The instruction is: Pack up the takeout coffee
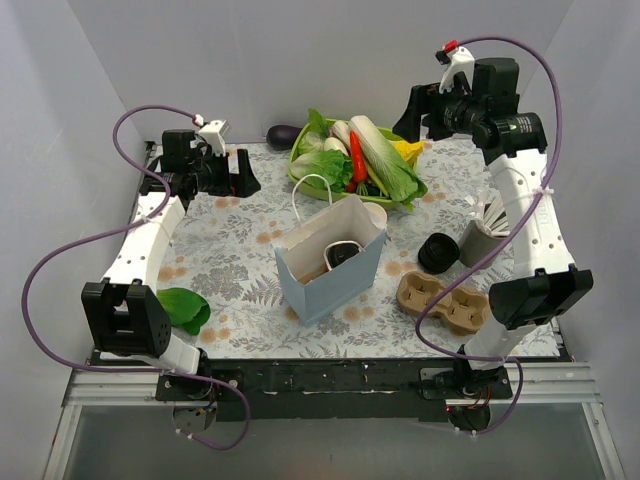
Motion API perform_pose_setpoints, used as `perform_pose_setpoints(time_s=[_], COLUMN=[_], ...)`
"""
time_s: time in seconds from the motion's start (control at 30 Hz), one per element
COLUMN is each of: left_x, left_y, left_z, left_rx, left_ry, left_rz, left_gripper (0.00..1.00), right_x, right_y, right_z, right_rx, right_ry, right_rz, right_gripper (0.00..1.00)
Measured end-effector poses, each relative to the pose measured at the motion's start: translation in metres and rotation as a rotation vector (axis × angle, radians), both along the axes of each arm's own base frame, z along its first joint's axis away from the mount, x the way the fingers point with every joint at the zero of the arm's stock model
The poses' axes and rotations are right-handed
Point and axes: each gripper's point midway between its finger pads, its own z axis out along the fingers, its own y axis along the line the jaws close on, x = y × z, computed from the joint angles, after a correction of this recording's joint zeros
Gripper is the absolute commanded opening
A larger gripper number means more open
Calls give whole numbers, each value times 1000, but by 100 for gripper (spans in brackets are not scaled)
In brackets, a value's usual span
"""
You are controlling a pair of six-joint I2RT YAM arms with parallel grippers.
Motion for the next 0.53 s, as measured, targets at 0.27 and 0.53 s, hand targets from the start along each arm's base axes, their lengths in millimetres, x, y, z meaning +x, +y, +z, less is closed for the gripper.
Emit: perform_pose_setpoints(time_s=[0.27, 0.53], left_x=[24, 51], left_y=[9, 23], left_z=[18, 30], left_rx=[-1, -4], left_ry=[-52, -91], left_rz=[86, 161], left_gripper=[98, 98], right_x=[30, 39], right_y=[-57, -84], right_z=[-28, -29], right_rx=[-135, -188], right_ry=[40, 21], right_rz=[-346, -483], right_gripper=[96, 96])
